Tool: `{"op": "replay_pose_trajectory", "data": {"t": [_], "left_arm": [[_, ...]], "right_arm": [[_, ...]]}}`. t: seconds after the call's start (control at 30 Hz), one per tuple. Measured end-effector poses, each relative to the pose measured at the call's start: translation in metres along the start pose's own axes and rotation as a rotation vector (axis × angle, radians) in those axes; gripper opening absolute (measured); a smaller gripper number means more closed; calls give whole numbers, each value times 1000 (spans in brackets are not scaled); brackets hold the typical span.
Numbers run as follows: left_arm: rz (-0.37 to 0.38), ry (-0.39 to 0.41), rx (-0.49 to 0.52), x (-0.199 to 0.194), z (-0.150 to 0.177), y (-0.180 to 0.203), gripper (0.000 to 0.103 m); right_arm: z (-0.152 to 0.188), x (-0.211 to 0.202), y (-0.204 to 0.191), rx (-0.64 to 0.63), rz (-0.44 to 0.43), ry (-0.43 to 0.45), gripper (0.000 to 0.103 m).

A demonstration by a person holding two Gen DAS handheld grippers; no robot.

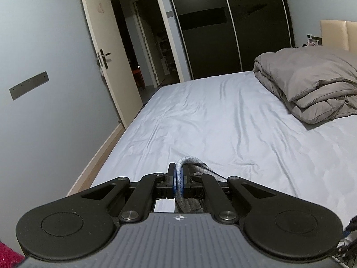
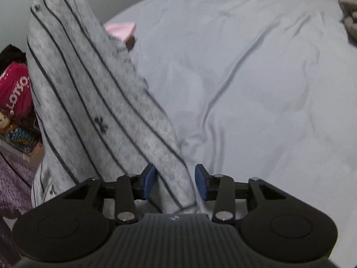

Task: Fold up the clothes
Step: 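Swing the held shirt down and lay it flat on the bed with both grippers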

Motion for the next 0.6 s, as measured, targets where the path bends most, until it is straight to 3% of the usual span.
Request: {"op": "replay_pose_trajectory", "data": {"t": [0.07, 0.1, 0.13, 0.2, 0.37, 0.6], "left_arm": [[4, -2, -14, -1, 1, -2, 2], [6, -2, -20, -1, 2, -3, 2], [9, -1, -25, -2, 2, -3, 2], [11, 3, -33, -4, 2, -4, 2], [24, 20, -65, -14, 1, -5, 2], [83, 98, -102, -39, -14, 10, 2]], "right_arm": [[6, 0, -1, -13, 20, -7, 33], [8, -2, -2, -19, 32, -9, 15], [8, -5, -1, -16, 42, -11, 10], [8, -19, 1, -1, 67, 6, 9], [6, -76, 9, -24, 230, 89, 8], [19, -205, 20, -7, 493, 255, 8]]}}
Point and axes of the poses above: each gripper's, at about its wrist camera, not at the fingertips, and x roughly the way its jaws point, y to its right, z to its underside, the point moved 9 cm from there along x, roughly the way its jaws point, and after that the axes turned 7 degrees about -x, right-handed, at the moved point
